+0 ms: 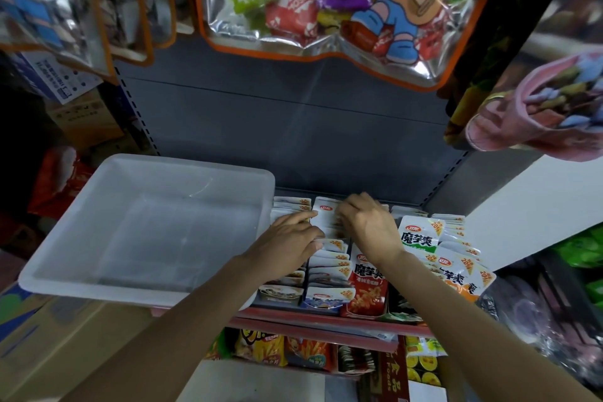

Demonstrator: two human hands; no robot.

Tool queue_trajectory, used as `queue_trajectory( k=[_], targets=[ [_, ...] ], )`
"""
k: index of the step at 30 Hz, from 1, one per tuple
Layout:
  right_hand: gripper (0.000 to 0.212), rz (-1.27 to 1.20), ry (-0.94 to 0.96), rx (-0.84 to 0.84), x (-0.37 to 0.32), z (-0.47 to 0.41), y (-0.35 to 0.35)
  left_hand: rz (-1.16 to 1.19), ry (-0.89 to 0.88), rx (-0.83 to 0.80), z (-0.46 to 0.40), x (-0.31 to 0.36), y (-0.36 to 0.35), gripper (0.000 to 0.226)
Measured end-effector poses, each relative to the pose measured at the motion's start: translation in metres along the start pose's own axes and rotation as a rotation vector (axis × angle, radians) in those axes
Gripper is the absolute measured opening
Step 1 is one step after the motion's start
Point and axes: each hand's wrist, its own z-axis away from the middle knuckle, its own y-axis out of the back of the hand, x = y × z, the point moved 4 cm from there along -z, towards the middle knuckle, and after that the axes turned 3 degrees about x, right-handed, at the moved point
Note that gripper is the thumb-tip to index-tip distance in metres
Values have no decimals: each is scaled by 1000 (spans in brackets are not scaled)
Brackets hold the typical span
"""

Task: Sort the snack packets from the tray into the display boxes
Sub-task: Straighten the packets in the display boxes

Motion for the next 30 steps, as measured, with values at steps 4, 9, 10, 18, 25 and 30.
queue_trajectory(
  k=[4, 9, 10, 18, 25, 30],
  targets=[
    [44, 129, -46, -129, -2, 3, -7, -4, -8, 3, 0, -2, -2, 36],
    [28, 166, -97, -226, 0, -2, -11, 31, -43, -19, 2, -5, -1, 35],
    [25, 174, -103, -262, -1, -2, -13, 43, -50, -32, 3, -5, 0, 35],
    [21, 206, -168, -318, -5, -1, -19, 82, -61, -43, 2, -7, 0, 32],
    [19, 51, -111, -261, 1, -2, -17, 29, -78, -32, 3, -7, 1, 34],
    [9, -114, -187, -29, 13, 8, -7, -17, -79, 10, 5, -9, -2, 34]
  ],
)
